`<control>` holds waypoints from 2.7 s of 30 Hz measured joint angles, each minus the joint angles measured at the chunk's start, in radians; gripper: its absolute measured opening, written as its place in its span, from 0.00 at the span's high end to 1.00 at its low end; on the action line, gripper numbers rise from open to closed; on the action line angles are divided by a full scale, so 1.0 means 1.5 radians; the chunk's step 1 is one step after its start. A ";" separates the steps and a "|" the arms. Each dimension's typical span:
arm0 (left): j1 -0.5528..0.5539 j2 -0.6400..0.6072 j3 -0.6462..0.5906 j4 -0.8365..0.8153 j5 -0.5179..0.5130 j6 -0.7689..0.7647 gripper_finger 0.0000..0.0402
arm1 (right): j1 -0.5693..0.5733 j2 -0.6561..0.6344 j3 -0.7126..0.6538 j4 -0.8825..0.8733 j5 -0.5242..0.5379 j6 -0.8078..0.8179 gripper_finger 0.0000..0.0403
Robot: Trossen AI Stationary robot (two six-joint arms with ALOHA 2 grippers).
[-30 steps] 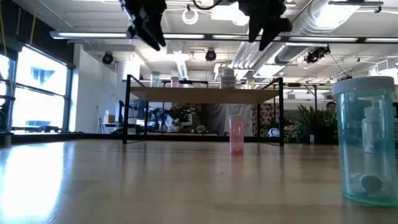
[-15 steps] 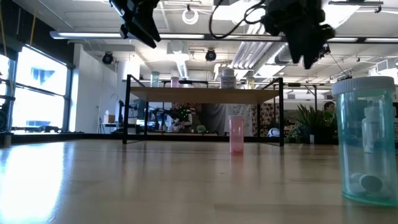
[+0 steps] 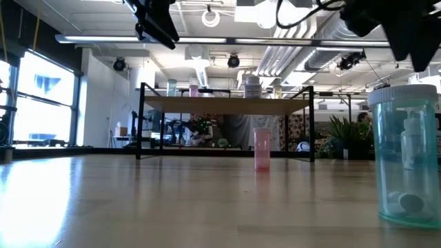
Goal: Pick and place medicine bottles onto shelf by color
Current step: Put the yellow pill bottle on the shelf aligned with the other yellow pill bottle
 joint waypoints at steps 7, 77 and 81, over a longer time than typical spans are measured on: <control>-0.025 0.000 0.000 -0.001 0.000 -0.036 0.54 | 0.103 0.001 -0.016 0.036 -0.011 0.030 0.43; -0.076 0.001 0.000 0.008 -0.058 -0.081 0.54 | 0.204 0.116 -0.025 0.214 0.029 0.159 0.75; -0.061 0.001 0.000 0.008 -0.046 -0.046 0.54 | 0.137 0.116 0.028 0.164 0.052 0.109 0.75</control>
